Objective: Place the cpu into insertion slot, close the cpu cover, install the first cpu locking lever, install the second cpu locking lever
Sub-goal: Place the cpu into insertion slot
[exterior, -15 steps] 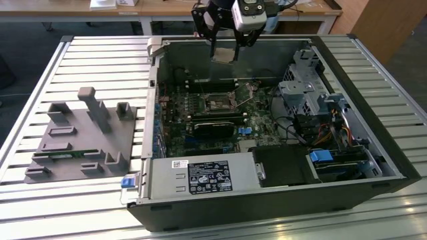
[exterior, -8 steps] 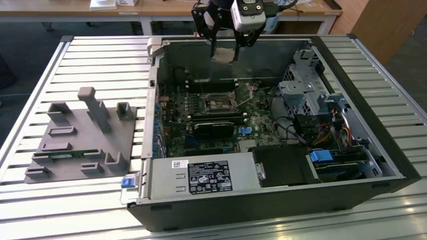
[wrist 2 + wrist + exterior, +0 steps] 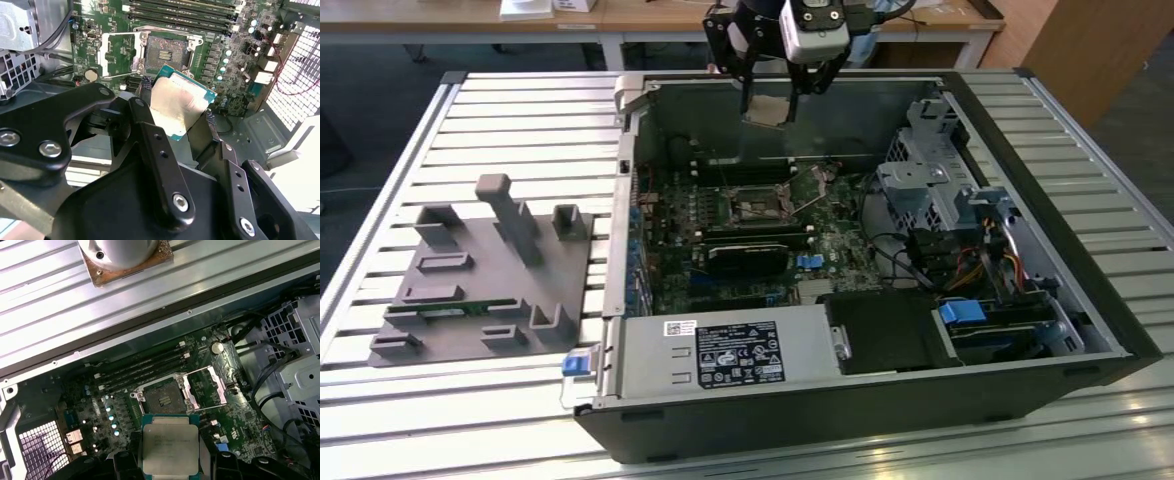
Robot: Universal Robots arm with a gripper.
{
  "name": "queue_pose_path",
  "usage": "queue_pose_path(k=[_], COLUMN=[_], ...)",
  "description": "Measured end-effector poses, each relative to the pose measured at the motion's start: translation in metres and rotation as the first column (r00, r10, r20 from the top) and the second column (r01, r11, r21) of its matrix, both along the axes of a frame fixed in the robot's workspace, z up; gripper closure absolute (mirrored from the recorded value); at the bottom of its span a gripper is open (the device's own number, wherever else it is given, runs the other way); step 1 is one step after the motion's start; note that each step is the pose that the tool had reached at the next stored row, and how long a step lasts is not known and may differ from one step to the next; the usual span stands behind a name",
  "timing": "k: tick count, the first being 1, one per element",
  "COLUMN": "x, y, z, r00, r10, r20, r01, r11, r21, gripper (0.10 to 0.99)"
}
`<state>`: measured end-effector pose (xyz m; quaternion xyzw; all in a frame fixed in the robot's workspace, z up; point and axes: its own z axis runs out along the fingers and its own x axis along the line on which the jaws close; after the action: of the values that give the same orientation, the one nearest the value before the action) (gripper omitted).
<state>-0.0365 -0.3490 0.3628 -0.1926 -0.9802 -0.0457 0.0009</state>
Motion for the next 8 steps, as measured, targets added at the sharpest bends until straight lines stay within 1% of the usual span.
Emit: queue_pose_path(k=[8], x=[-0.0004], y=[0.0000], z=[0.0000], r00=[0.9997], r10=[-0.025], r20=[0.0000], r01=[0.025], r11=[0.9997], r21=[0.000], gripper=[0.549])
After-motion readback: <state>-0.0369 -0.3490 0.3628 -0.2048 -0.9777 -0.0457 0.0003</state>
